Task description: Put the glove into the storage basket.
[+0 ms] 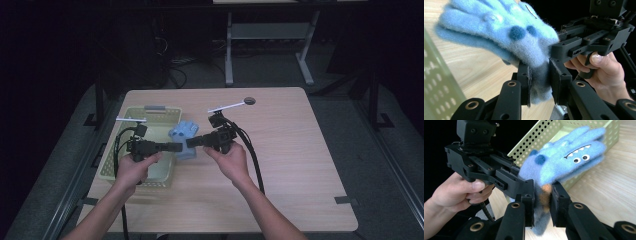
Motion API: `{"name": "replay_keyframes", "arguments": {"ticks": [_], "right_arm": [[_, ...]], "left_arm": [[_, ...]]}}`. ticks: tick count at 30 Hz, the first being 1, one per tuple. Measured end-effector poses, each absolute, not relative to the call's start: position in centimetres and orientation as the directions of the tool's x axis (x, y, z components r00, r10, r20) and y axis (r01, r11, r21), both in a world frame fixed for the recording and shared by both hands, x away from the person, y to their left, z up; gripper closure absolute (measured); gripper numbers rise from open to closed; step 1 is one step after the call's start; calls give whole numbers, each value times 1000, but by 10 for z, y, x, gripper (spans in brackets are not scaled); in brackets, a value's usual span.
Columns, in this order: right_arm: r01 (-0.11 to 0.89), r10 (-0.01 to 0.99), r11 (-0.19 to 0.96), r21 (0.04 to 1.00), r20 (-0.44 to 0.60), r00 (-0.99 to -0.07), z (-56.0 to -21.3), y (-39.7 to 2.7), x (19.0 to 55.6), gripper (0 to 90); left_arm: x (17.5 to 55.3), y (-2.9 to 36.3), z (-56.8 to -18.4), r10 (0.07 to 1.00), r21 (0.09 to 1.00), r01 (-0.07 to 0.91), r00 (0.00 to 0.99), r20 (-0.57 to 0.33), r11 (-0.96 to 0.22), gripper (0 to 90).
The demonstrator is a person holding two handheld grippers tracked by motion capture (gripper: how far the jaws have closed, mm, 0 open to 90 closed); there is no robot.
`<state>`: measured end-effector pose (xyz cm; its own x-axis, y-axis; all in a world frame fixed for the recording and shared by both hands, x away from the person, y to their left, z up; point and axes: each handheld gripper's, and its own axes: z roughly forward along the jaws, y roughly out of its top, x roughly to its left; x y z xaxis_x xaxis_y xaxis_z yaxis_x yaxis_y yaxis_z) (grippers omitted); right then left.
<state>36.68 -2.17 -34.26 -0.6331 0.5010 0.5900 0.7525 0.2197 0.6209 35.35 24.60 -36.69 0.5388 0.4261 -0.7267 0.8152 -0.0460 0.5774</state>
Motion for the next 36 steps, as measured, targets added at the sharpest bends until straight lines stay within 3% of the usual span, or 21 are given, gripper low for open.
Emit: {"name": "replay_keyframes", "arguments": {"ticks": [36], "right_arm": [[737, 453, 250, 628, 597, -662, -345, 40, 381, 753]], "left_arm": [[354, 307, -365, 467, 570, 821, 513, -720, -23, 734]]}}
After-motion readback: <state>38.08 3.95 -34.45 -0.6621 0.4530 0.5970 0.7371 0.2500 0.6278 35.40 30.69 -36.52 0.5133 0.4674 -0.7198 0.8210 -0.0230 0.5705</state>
